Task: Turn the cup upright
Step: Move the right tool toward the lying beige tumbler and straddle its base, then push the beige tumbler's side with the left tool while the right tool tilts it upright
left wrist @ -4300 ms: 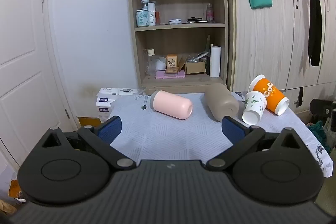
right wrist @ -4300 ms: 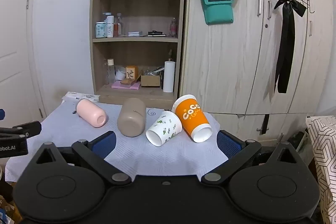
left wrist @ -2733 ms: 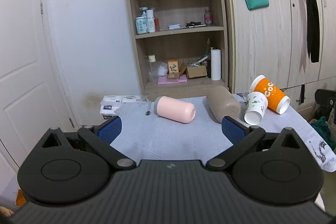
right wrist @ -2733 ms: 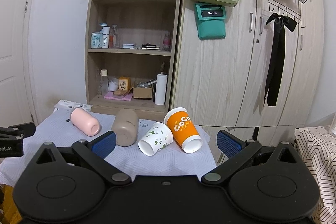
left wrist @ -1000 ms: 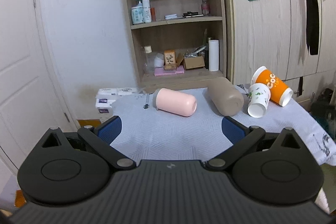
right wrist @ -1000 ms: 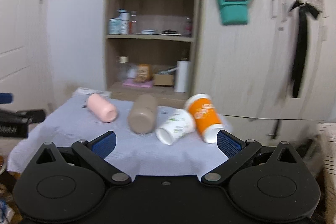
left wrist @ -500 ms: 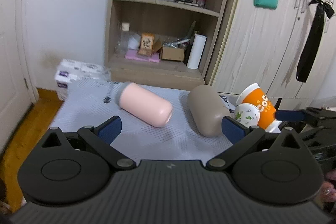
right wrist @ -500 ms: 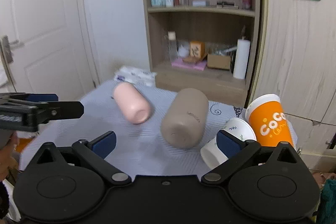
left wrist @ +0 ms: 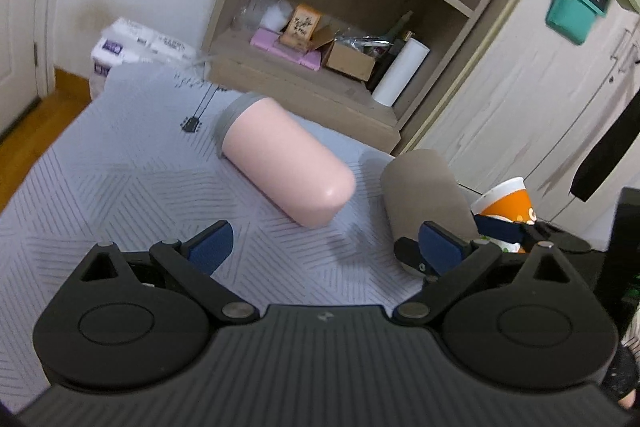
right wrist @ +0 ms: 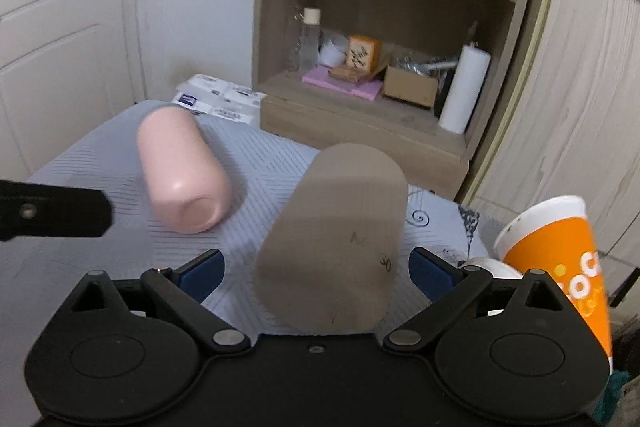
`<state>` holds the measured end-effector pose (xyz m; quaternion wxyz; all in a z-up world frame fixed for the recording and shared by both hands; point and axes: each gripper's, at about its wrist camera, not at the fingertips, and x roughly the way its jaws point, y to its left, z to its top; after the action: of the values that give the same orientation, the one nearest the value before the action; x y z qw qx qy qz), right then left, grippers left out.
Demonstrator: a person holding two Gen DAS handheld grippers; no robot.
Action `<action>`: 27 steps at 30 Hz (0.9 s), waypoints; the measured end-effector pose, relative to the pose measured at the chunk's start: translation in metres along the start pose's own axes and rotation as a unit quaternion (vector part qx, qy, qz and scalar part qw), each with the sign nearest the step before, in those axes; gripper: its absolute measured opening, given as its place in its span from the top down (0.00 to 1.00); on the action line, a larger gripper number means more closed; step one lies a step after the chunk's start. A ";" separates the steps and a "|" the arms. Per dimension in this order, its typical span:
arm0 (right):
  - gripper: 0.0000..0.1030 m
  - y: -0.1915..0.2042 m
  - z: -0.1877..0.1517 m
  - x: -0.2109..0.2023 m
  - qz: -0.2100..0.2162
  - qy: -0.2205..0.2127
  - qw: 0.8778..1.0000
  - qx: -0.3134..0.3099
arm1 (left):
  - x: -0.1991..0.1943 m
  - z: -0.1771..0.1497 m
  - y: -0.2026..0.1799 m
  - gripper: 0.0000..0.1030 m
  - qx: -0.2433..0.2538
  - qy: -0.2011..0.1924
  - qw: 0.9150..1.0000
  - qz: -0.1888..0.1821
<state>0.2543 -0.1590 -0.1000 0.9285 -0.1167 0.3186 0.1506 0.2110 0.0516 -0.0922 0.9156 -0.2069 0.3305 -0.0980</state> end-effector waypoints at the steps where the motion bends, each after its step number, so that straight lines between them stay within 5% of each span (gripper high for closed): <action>1: 0.05 0.000 0.000 0.004 0.000 0.002 1.000 0.001 | 0.003 0.000 0.003 0.03 -0.005 0.002 1.000 -0.002; 4: 0.16 0.002 0.000 0.011 -0.022 0.012 1.000 -0.005 | 0.008 -0.001 0.008 0.03 -0.014 0.011 1.000 -0.008; 10: 0.16 0.006 -0.004 0.004 -0.025 0.013 1.000 0.006 | 0.015 -0.004 0.007 0.03 -0.008 0.030 1.000 -0.008; 27: 0.16 0.034 -0.059 -0.084 0.045 0.016 0.996 0.070 | -0.028 -0.033 -0.005 0.03 -0.044 0.085 0.991 -0.090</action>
<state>0.1464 -0.1632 -0.0974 0.9216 -0.0390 0.3479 0.1677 0.1678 0.0457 -0.0970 0.8616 -0.2670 0.3913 -0.1826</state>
